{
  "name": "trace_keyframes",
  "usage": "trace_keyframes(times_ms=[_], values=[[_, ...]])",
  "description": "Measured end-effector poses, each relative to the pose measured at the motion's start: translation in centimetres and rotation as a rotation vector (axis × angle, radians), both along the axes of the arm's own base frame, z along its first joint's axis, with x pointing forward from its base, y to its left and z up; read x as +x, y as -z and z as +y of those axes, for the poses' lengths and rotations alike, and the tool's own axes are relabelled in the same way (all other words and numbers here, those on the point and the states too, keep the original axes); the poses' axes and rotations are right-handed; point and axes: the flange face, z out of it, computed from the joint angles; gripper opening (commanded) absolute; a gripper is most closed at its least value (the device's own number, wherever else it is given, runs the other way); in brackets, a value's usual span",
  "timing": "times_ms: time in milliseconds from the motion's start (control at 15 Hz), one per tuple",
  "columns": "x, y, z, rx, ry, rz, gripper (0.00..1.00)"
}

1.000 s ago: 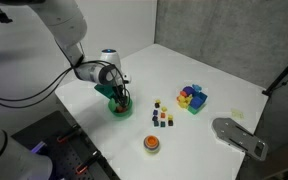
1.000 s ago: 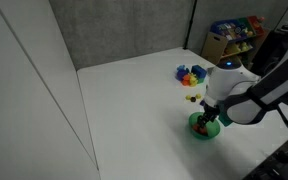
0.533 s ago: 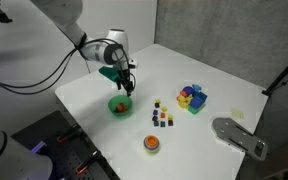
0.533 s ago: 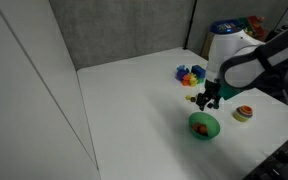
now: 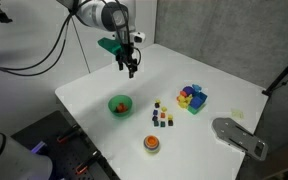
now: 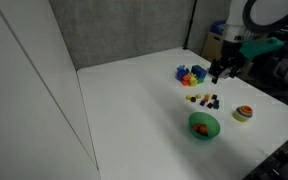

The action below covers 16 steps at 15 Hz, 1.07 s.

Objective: Put a small orange block in the bowl

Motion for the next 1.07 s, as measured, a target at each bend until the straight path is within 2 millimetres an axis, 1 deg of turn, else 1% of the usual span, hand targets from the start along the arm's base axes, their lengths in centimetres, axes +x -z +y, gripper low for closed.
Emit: trace_keyframes(times_ms=[267, 467, 667, 867, 933, 1067], values=[[-1.7, -6.2, -3.5, 0.019, -0.039, -0.005, 1.00], [-3.4, -10.1, -6.2, 0.032, -0.078, -0.008, 1.00], [-5.2, -13.6, -8.3, 0.042, -0.101, -0.023, 1.00], [-6.7, -16.2, -9.3, 0.046, -0.103, -0.044, 1.00], [-7.1, -16.7, -9.5, 0.047, -0.104, -0.048, 1.00], [-7.2, -16.8, -9.5, 0.047, -0.104, -0.049, 1.00]])
